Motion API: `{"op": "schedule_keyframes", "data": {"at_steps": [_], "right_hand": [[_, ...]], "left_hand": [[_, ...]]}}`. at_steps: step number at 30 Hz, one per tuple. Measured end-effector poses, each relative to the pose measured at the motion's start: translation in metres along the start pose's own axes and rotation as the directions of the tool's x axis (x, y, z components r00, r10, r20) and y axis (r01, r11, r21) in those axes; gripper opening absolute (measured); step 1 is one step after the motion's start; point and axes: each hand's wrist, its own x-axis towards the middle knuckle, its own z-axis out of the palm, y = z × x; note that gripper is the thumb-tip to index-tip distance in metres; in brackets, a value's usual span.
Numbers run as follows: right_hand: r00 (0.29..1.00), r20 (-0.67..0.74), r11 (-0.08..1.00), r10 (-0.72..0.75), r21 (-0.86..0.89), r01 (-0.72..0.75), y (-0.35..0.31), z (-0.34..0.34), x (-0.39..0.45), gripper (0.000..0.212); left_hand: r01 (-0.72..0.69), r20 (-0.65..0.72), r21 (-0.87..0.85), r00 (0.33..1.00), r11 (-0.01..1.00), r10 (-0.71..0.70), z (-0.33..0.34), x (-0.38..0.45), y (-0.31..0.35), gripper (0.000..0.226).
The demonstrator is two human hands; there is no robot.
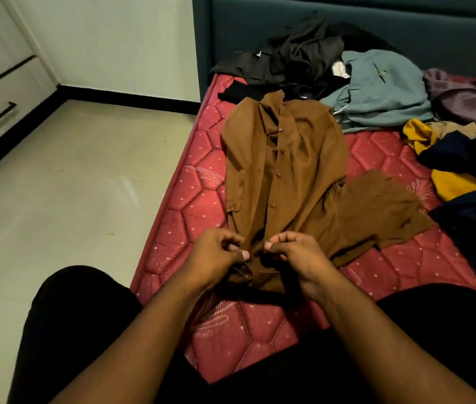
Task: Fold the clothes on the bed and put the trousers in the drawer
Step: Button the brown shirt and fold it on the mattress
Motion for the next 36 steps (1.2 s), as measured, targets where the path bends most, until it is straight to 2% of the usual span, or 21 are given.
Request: {"op": "schedule_keyframes", "data": {"at_steps": [2, 4, 8, 11, 14, 18, 20, 28, 33, 36], "right_hand": [[1.000, -0.001, 0.998, -0.006, 0.056, 0.006, -0.001, 0.002, -0.006, 0.017], [1.000, 0.002, 0.998, 0.011, 0.062, -0.011, 0.000, 0.006, -0.010, 0.015], [0.998, 0.041, 0.994, 0.049, 0.099, -0.053, 0.001, 0.009, -0.012, 0.008], [1.000, 0.006, 0.995, -0.024, 0.094, 0.024, 0.001, 0.008, -0.012, 0.012], [0.994, -0.009, 0.993, -0.113, 0.045, 0.113, 0.001, 0.014, -0.016, 0.014], [0.984, 0.176, 0.970, 0.017, 0.238, -0.059, -0.002, 0.010, -0.013, 0.016], [0.976, 0.214, 0.958, 0.036, 0.271, -0.095, -0.002, 0.007, -0.010, 0.016], [0.997, 0.081, 0.977, -0.013, 0.214, -0.004, 0.005, 0.016, -0.012, 0.018], [0.983, 0.173, 0.962, 0.054, 0.256, -0.098, 0.002, 0.010, -0.012, 0.017], [0.977, 0.200, 0.966, 0.074, 0.228, -0.119, 0.003, 0.008, -0.010, 0.016]], "left_hand": [[0.049, -0.053, -0.187, 0.997, 0.981, -0.060, -0.003, -0.017, 0.000, 0.022], [0.069, -0.069, -0.276, 0.993, 0.959, -0.092, 0.001, -0.029, 0.002, 0.021], [-0.074, -0.177, -0.185, 0.983, 0.980, 0.041, 0.013, -0.025, 0.007, 0.019], [-0.127, -0.169, -0.171, 0.981, 0.977, 0.098, 0.017, -0.024, 0.012, 0.026], [-0.119, -0.123, -0.178, 0.988, 0.977, 0.098, 0.019, -0.023, 0.009, 0.024], [-0.145, -0.190, -0.156, 0.975, 0.977, 0.114, 0.017, -0.016, 0.001, 0.023], [-0.150, -0.180, -0.152, 0.976, 0.977, 0.122, 0.018, -0.016, 0.002, 0.021], [-0.138, -0.155, -0.199, 0.982, 0.970, 0.108, 0.020, -0.018, 0.002, 0.019], [-0.064, -0.121, -0.324, 0.992, 0.944, 0.026, 0.018, -0.013, 0.001, 0.013], [-0.041, -0.100, -0.336, 0.995, 0.941, 0.008, 0.018, -0.011, -0.003, 0.008]]}}
